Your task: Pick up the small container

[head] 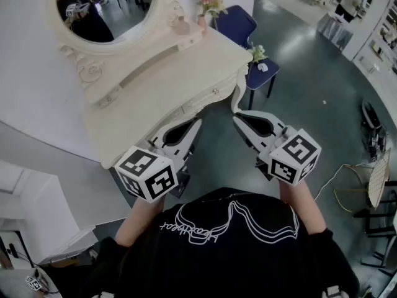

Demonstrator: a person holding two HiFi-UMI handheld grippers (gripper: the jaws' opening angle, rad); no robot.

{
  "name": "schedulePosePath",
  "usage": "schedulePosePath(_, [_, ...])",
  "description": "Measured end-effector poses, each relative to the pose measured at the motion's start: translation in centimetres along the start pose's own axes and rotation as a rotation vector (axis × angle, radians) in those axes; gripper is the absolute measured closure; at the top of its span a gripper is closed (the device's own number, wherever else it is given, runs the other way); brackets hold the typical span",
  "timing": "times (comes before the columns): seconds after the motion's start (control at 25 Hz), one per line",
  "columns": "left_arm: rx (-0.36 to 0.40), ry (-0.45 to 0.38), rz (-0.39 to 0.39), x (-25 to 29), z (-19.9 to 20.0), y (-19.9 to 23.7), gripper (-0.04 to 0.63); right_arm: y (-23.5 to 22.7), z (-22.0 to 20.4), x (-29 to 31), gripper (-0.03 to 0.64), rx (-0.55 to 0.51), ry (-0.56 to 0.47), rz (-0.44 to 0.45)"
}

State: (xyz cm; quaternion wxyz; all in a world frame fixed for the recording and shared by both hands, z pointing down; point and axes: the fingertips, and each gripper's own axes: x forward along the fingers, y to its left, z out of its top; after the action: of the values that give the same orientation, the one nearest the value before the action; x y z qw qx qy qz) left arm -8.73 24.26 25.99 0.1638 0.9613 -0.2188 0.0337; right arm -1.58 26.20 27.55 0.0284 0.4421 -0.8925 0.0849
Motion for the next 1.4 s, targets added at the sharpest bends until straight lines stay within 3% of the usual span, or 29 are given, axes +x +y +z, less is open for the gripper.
schedulePosePath(0.92, [-0.029, 0.015, 0.02, -0.4, -1.2, 3.4, 0.593, -0.6, -0.8, 2.4, 0.609, 0.062, -0.022, -0.011])
schedulePosePath(1.4, [-0.027, 0.026, 0.074, 3.9, -0.4, 9.2, 0.592, -6.4, -0.2, 7.6, 0.609, 0.09, -0.06, 0.054])
